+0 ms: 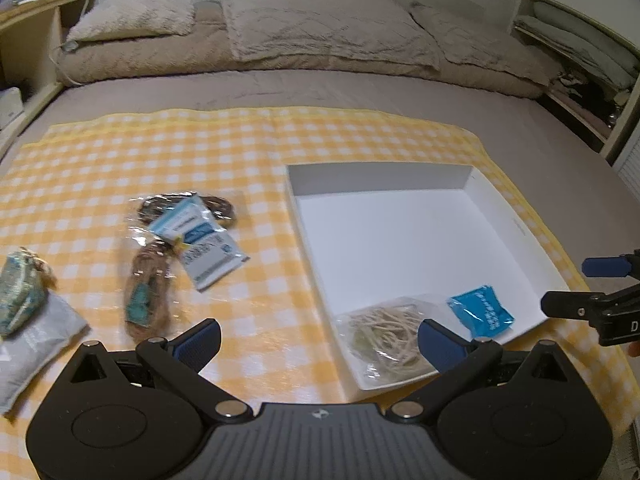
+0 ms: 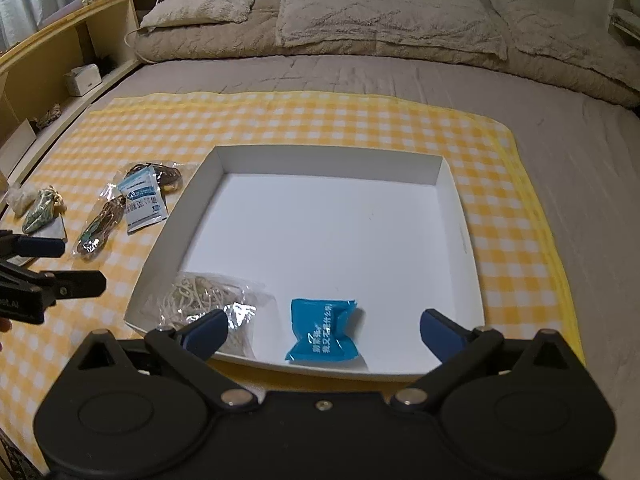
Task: Organize soft objects
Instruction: 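Move the right tool to the bagged cord with teal tag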
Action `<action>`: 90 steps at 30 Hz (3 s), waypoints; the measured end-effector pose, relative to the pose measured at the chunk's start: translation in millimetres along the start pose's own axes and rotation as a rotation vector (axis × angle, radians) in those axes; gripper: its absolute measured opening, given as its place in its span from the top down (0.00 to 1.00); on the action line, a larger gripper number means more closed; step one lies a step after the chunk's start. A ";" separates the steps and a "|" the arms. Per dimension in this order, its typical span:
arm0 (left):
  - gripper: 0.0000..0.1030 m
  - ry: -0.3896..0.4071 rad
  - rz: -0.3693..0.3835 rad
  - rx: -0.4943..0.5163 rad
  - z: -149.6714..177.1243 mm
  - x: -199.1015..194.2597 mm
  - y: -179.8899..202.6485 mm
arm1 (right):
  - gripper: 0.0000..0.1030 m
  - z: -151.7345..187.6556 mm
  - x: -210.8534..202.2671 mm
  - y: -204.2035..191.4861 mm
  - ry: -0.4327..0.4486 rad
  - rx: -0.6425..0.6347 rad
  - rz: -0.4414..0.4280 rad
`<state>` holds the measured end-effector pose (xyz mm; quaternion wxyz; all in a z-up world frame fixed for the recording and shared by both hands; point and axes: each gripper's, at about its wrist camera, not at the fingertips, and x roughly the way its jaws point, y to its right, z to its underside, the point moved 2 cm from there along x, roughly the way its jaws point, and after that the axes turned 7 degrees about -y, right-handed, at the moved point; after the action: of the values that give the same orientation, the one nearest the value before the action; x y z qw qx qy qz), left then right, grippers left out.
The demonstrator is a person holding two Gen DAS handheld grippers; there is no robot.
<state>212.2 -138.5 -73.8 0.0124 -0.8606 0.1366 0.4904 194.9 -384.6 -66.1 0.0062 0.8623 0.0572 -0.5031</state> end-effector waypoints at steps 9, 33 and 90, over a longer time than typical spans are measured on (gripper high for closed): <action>0.00 0.048 -0.059 -0.043 -2.4 -15.7 -39.8 | 0.00 -11.5 1.4 -12.1 0.029 0.002 0.007; 0.00 0.105 -0.300 -0.167 5.3 -46.3 -174.1 | 0.00 -74.9 28.6 -117.0 0.137 -0.108 -0.080; 0.26 -0.211 -0.208 -0.016 19.8 45.4 -234.1 | 0.42 -70.8 161.8 -281.7 -0.223 -0.479 -0.306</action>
<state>275.3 79.7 -148.9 0.0708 -0.8140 0.0408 0.5750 305.5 -84.9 -158.4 0.1395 0.7572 0.3024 -0.5619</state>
